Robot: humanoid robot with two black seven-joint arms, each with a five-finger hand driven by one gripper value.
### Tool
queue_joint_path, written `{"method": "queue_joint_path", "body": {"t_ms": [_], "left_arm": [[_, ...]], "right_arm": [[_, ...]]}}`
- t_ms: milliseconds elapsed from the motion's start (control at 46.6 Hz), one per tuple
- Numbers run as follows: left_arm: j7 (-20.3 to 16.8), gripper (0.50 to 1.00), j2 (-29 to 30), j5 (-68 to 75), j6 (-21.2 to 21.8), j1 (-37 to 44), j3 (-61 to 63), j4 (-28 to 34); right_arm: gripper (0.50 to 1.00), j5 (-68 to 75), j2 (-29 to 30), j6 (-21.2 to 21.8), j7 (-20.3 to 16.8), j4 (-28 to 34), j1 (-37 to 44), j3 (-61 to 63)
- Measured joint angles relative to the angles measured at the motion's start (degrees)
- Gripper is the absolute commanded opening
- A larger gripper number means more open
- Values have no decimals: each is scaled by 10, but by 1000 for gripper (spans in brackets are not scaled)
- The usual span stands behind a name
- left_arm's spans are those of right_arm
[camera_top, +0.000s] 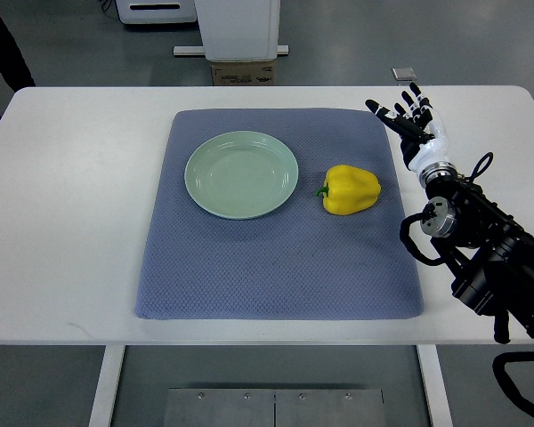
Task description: Place yellow pepper on plate with right hand
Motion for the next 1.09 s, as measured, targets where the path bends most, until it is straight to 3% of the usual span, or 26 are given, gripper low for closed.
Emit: {"method": "queue_joint_path", "body": {"t_ms": [1094], "left_arm": [[0,1000,0,0,0,-2,0,0]], "right_arm": [[1000,0,-4,0,0,1,0,0]]}}
